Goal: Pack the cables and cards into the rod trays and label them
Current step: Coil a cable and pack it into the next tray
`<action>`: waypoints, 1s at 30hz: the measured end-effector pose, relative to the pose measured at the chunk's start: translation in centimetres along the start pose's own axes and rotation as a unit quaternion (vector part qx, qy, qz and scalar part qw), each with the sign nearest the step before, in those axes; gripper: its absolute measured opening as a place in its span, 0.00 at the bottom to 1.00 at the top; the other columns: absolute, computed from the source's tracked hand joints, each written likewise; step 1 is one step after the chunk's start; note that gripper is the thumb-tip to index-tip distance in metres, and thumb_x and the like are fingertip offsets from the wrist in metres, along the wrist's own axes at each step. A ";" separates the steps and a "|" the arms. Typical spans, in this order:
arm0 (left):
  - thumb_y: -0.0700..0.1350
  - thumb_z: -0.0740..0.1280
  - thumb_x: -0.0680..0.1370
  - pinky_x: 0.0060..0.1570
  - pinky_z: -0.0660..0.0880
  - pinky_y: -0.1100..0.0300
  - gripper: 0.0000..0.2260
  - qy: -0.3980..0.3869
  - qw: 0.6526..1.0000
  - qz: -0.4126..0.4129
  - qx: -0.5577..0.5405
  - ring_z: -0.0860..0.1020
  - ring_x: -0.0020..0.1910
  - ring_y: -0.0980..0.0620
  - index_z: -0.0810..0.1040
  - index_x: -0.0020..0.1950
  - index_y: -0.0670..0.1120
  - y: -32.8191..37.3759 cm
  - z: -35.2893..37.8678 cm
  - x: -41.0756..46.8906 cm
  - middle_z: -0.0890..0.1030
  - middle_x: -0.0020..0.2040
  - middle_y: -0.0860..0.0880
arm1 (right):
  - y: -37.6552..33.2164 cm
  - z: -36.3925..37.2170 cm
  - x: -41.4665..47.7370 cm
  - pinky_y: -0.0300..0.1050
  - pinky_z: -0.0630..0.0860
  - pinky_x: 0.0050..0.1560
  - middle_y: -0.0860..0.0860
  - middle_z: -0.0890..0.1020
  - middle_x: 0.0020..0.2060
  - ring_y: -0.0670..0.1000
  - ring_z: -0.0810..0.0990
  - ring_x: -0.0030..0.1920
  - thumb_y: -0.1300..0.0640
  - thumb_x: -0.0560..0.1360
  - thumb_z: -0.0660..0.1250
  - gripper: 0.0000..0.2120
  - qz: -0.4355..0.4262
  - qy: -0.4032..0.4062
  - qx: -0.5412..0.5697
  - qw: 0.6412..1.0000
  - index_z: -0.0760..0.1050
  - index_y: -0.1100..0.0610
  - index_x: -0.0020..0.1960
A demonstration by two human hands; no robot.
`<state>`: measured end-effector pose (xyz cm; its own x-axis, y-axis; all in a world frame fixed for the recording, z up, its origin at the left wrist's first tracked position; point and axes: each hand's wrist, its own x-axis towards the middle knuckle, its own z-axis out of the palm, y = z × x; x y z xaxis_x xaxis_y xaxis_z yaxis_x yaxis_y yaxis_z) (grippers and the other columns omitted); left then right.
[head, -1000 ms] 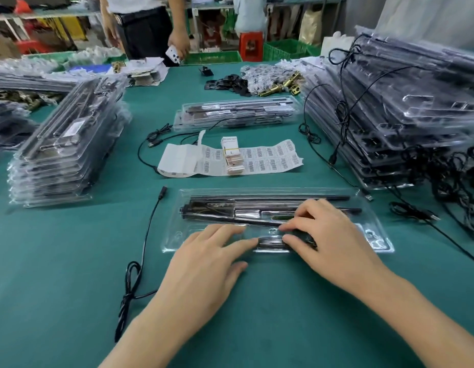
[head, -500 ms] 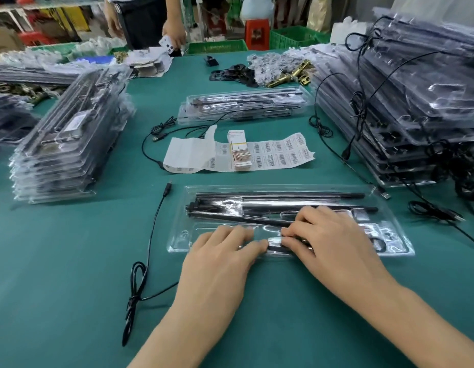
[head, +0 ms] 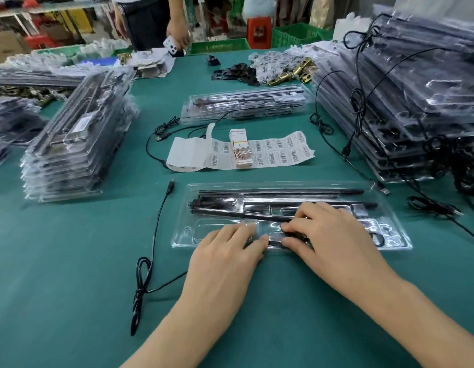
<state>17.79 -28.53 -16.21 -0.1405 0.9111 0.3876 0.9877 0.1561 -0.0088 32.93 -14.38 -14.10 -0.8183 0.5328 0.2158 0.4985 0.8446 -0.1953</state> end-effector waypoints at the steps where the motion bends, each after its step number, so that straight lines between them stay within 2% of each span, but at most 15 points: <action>1: 0.45 0.80 0.71 0.44 0.79 0.58 0.12 0.001 1.000 0.004 0.001 0.83 0.48 0.50 0.86 0.54 0.52 0.0 0.1 -0.2 0.85 0.53 0.52 | -0.1 -0.2 0.3 0.47 0.69 0.46 0.41 0.77 0.45 0.48 0.76 0.50 0.40 0.76 0.65 0.13 0.002 -0.014 -0.005 1.000 0.84 0.44 0.53; 5: 0.44 0.81 0.70 0.48 0.78 0.58 0.18 0.006 1.000 0.000 -0.021 0.84 0.51 0.51 0.85 0.58 0.53 0.0 0.5 -0.7 0.85 0.55 0.52 | -0.4 -0.6 0.8 0.46 0.61 0.46 0.41 0.76 0.51 0.46 0.74 0.56 0.35 0.79 0.59 0.17 0.008 -0.065 -0.046 0.997 0.78 0.41 0.60; 7: 0.42 0.82 0.67 0.47 0.78 0.58 0.23 0.003 1.000 -0.007 -0.018 0.84 0.50 0.50 0.85 0.60 0.55 0.2 0.8 -0.7 0.85 0.55 0.51 | -0.7 -0.8 1.1 0.46 0.59 0.46 0.41 0.76 0.52 0.46 0.75 0.57 0.35 0.80 0.58 0.17 0.001 -0.077 -0.073 0.994 0.77 0.42 0.60; 9: 0.40 0.81 0.67 0.46 0.78 0.56 0.23 0.020 1.000 0.002 0.001 0.84 0.48 0.48 0.85 0.60 0.55 0.4 1.2 -0.6 0.85 0.55 0.48 | -1.1 -1.0 1.7 0.47 0.59 0.46 0.43 0.76 0.51 0.47 0.76 0.57 0.37 0.81 0.58 0.15 -0.008 -0.093 -0.102 0.990 0.77 0.44 0.58; 11: 0.37 0.71 0.71 0.47 0.79 0.55 0.20 0.047 0.998 0.024 0.016 0.84 0.47 0.46 0.85 0.60 0.53 0.5 1.4 -0.6 0.85 0.55 0.46 | -1.6 -1.1 2.0 0.48 0.59 0.46 0.44 0.73 0.48 0.49 0.77 0.56 0.39 0.82 0.59 0.13 -0.021 -0.113 -0.127 0.985 0.76 0.45 0.56; 13: 0.36 0.59 0.73 0.48 0.80 0.54 0.23 0.053 0.998 0.028 0.015 0.84 0.48 0.45 0.86 0.59 0.51 0.7 1.2 -0.8 0.85 0.54 0.44 | -1.8 -1.1 1.9 0.48 0.58 0.46 0.45 0.72 0.47 0.51 0.78 0.55 0.42 0.83 0.60 0.11 -0.029 -0.118 -0.138 0.983 0.76 0.46 0.55; 14: 0.36 0.57 0.73 0.48 0.81 0.54 0.24 0.054 0.998 0.025 0.017 0.84 0.48 0.45 0.86 0.59 0.51 0.7 1.1 -0.8 0.85 0.54 0.44 | -1.9 -1.1 1.9 0.48 0.59 0.46 0.45 0.73 0.48 0.51 0.78 0.55 0.43 0.83 0.60 0.10 -0.032 -0.116 -0.143 0.982 0.76 0.46 0.56; 19: 0.37 0.69 0.68 0.44 0.80 0.56 0.22 0.024 1.000 0.010 -0.005 0.83 0.43 0.47 0.87 0.57 0.54 1.0 0.2 -0.2 0.85 0.52 0.48 | -1.5 -2.4 2.7 0.48 0.65 0.51 0.45 0.79 0.49 0.51 0.80 0.52 0.38 0.81 0.60 0.16 -0.024 -0.135 -0.126 0.982 0.81 0.46 0.55; 22: 0.43 0.79 0.72 0.42 0.78 0.55 0.17 0.005 0.998 -0.002 -0.058 0.82 0.43 0.48 0.86 0.57 0.58 0.3 -0.5 0.0 0.84 0.49 0.52 | -1.4 -2.6 2.7 0.49 0.69 0.54 0.44 0.80 0.49 0.50 0.78 0.54 0.37 0.82 0.58 0.17 -0.014 -0.128 -0.094 0.987 0.81 0.45 0.55; 24: 0.49 0.76 0.76 0.45 0.77 0.54 0.12 -0.017 0.995 -0.017 -0.100 0.80 0.46 0.49 0.85 0.59 0.60 -0.5 -1.1 0.4 0.83 0.50 0.54 | -1.7 -2.1 2.5 0.49 0.70 0.55 0.43 0.78 0.52 0.49 0.75 0.57 0.40 0.82 0.57 0.16 -0.016 -0.089 -0.070 0.993 0.80 0.44 0.58; 26: 0.52 0.70 0.80 0.53 0.76 0.54 0.10 -0.063 0.982 -0.038 -0.173 0.78 0.54 0.53 0.84 0.60 0.61 -1.6 -1.6 0.8 0.82 0.55 0.58 | -2.3 -1.3 2.2 0.48 0.70 0.56 0.42 0.77 0.53 0.49 0.73 0.59 0.42 0.82 0.58 0.14 -0.029 -0.055 -0.035 0.997 0.79 0.44 0.59; 28: 0.54 0.67 0.79 0.59 0.73 0.61 0.10 -0.090 0.960 -0.052 -0.261 0.76 0.58 0.61 0.85 0.58 0.59 -3.0 -2.3 1.3 0.82 0.57 0.62 | -2.9 -0.4 1.6 0.48 0.71 0.56 0.43 0.77 0.52 0.49 0.74 0.58 0.45 0.81 0.62 0.11 -0.040 -0.033 0.005 0.999 0.80 0.45 0.58; 30: 0.54 0.68 0.78 0.56 0.72 0.67 0.08 -0.042 0.945 -0.101 -0.307 0.78 0.56 0.64 0.85 0.54 0.58 -5.3 -3.0 1.8 0.83 0.54 0.63 | -2.9 0.1 1.1 0.48 0.73 0.54 0.45 0.77 0.51 0.51 0.75 0.55 0.48 0.79 0.67 0.10 -0.036 -0.011 0.024 0.999 0.82 0.49 0.56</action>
<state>12.48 -28.86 -12.75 -0.3103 0.9175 0.2488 0.7898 0.1032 0.6046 30.57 -16.27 -13.35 -0.8583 0.4687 0.2092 0.4238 0.8770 -0.2263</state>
